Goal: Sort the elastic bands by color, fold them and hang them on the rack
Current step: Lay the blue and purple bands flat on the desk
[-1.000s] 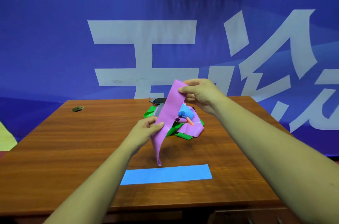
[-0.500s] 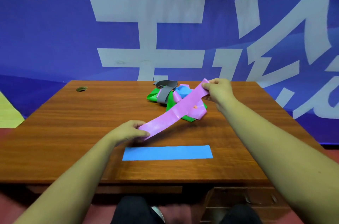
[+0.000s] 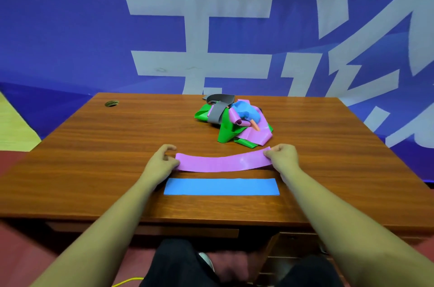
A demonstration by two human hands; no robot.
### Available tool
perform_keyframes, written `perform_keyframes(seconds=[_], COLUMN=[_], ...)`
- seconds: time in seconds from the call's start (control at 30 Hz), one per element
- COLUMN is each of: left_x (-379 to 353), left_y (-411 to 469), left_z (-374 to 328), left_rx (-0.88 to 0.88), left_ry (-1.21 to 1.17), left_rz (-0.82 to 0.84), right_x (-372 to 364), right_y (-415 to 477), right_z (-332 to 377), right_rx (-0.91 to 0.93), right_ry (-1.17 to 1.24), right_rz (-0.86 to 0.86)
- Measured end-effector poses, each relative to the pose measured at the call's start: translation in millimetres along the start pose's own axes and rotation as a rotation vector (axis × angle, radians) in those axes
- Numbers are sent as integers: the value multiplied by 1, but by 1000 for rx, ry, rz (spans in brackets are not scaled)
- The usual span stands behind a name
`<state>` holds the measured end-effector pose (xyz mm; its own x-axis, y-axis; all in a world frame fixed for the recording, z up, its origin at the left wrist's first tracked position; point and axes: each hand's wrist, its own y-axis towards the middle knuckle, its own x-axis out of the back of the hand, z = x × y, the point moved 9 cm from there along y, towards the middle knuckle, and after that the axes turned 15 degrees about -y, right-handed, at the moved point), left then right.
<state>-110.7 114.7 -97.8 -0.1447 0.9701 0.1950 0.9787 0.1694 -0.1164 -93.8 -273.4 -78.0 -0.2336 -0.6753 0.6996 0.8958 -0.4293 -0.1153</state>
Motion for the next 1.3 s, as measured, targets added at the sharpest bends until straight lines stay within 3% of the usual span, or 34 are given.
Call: perform_keyframes(seconds=[0.13, 0.4, 0.57, 0.87, 1.0, 1.13, 1.3], left_x=[0, -3, -26, -156, -204, -214, -211], left_y=[-7, -8, 0, 41, 52, 74, 91], left_z=[-8, -2, -36, -88, -87, -74, -63], left_rx=[-101, -159, -340, -537, -673, -580, -483], left_ry=[263, 524, 498, 535, 621, 555, 402], left_rz=[-21, -100, -89, 212, 281, 280, 325], right_x=[-5, -15, -13, -33, -37, -34, -28], right_y=[-4, -14, 4, 52, 65, 78, 84], right_z=[-5, -6, 14, 39, 36, 31, 41], right_rx=[87, 213, 329, 391, 453, 409, 376], right_ry=[-241, -532, -433, -554, -552, -373, -180], right_rz=[-50, -188, -137, 8, -39, -41, 105])
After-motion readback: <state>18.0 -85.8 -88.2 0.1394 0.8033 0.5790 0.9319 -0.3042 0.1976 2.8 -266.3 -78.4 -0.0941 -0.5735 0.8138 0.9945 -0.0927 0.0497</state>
